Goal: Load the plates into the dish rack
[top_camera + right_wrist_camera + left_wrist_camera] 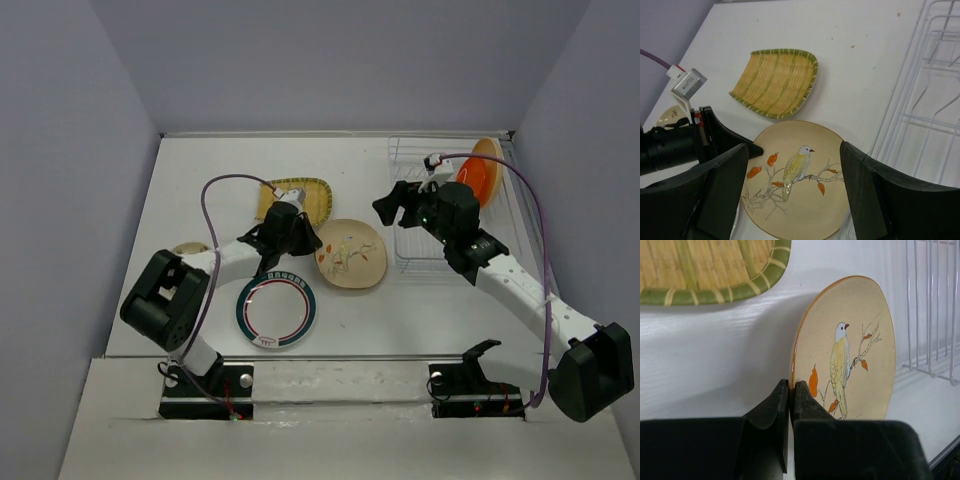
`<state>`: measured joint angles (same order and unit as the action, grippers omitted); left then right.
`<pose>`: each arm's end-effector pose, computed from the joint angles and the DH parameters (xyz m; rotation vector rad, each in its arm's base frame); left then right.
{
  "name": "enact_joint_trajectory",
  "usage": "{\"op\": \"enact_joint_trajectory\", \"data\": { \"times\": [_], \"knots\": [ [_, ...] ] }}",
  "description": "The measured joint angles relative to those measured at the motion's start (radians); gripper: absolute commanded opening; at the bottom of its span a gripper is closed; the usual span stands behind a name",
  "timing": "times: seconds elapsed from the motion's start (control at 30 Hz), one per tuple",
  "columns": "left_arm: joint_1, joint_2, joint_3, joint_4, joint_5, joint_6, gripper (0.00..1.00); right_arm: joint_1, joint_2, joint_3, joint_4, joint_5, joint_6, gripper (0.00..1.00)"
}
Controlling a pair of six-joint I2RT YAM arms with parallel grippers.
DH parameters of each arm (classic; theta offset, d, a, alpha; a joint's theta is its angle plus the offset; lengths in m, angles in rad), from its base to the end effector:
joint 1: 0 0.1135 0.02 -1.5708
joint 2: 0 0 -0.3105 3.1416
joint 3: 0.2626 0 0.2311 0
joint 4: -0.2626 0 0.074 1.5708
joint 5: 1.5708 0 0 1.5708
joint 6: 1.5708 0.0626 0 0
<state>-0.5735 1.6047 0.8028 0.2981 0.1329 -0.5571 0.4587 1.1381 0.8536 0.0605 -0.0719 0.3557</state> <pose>0.2878 -0.1958 0.2395 0.1034 2.1748 -0.8106 0.2256 0.1164 0.3600 -0.1475 1.8353 0.6423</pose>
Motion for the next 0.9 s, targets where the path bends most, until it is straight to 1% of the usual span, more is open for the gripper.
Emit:
{"op": "enact_joint_trajectory", "data": {
  "times": [0.13, 0.23, 0.33, 0.43, 0.57, 0.63, 0.77, 0.87, 0.9],
  "knots": [
    [0.016, -0.149, -0.087, -0.058, -0.006, 0.007, 0.06, 0.000, 0.010, 0.017, -0.048, -0.097, -0.037, 0.83],
    [0.035, -0.264, -0.130, -0.122, -0.014, 0.029, 0.06, 0.000, 0.049, 0.039, -0.066, -0.182, -0.065, 0.85],
    [0.093, -0.376, -0.172, -0.172, 0.006, 0.035, 0.05, 0.000, 0.090, 0.050, -0.083, -0.251, -0.088, 0.84],
    [0.167, -0.471, -0.201, -0.198, 0.047, 0.036, 0.05, -0.001, 0.181, 0.101, -0.117, -0.390, -0.143, 0.84],
    [0.249, -0.586, -0.206, -0.224, 0.094, 0.043, 0.06, -0.001, 0.289, 0.167, -0.136, -0.509, -0.201, 0.85],
    [0.269, -0.631, -0.206, -0.234, 0.121, 0.051, 0.05, -0.001, 0.351, 0.205, -0.144, -0.546, -0.223, 0.85],
    [0.316, -0.713, -0.200, -0.260, 0.220, 0.062, 0.05, -0.001, 0.449, 0.271, -0.166, -0.578, -0.235, 0.84],
    [0.338, -0.749, -0.200, -0.261, 0.279, 0.064, 0.05, -0.001, 0.490, 0.290, -0.169, -0.599, -0.226, 0.76],
    [0.343, -0.756, -0.198, -0.262, 0.295, 0.065, 0.05, -0.001, 0.494, 0.290, -0.168, -0.618, -0.217, 0.70]
  ]
}}
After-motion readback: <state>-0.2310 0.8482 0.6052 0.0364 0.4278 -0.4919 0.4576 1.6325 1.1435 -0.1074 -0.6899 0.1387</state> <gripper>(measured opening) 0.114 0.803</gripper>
